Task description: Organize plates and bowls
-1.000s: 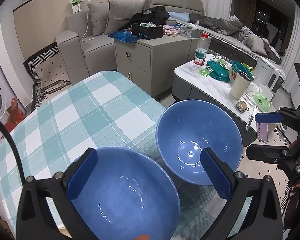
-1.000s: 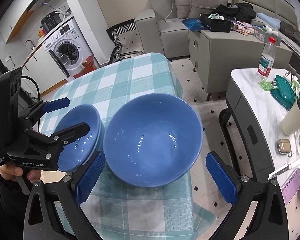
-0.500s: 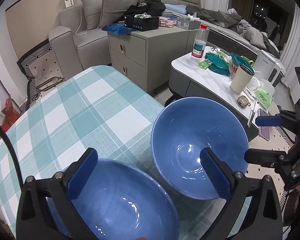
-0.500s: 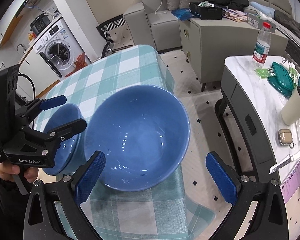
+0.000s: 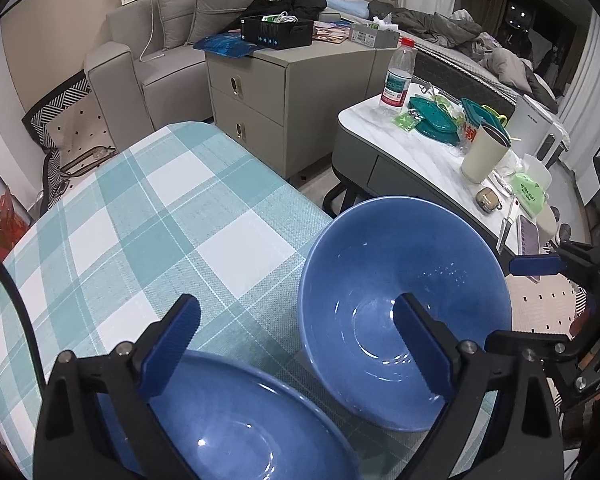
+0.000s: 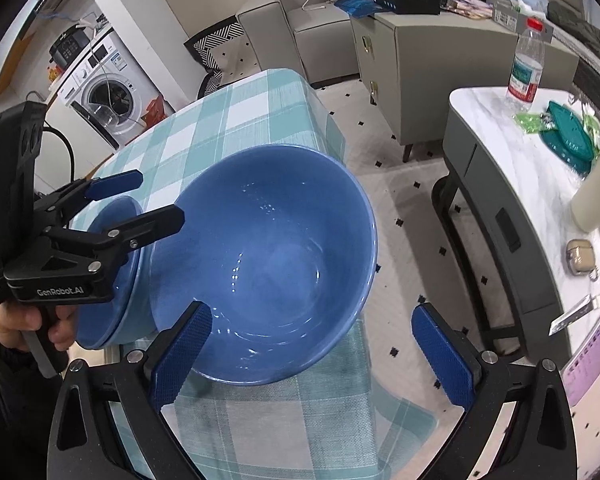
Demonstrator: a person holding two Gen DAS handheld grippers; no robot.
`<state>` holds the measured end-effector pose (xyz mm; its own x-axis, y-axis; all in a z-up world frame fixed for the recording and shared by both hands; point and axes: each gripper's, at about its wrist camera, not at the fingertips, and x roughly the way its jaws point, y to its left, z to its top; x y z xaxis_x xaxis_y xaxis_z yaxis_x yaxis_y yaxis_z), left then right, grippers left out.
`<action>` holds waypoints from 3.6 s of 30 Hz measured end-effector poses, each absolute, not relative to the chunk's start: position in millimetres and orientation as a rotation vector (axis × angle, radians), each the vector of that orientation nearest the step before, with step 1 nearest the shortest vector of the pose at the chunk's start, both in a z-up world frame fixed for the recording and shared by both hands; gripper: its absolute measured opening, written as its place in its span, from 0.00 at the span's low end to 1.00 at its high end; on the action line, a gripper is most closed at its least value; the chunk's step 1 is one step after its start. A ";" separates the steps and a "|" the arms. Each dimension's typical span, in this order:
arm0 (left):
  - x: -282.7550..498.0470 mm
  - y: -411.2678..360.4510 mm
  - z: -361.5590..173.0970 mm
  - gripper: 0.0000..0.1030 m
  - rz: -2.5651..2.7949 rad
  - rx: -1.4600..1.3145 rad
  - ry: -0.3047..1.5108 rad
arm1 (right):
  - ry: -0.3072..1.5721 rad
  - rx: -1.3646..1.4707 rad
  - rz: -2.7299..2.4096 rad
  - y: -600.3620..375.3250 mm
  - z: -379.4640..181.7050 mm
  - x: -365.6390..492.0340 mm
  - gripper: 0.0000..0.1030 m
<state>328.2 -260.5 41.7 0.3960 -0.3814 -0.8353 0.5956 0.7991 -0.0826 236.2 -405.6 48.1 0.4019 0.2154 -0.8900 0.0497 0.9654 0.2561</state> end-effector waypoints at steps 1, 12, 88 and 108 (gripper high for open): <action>329.0 -261.6 40.1 0.92 -0.629 0.249 0.991 | 1.160 0.266 0.110 -405.7 46.8 236.4 0.99; 331.4 -269.6 26.2 0.72 -0.654 0.260 1.052 | 1.181 0.277 0.135 -400.0 38.7 236.2 0.97; 307.6 -272.3 50.0 0.24 -0.680 0.304 1.018 | 1.158 0.285 0.083 -413.1 60.7 220.8 0.22; 289.9 -271.9 84.9 0.24 -0.680 0.293 0.949 | 1.103 0.273 0.078 -415.0 94.0 206.3 0.22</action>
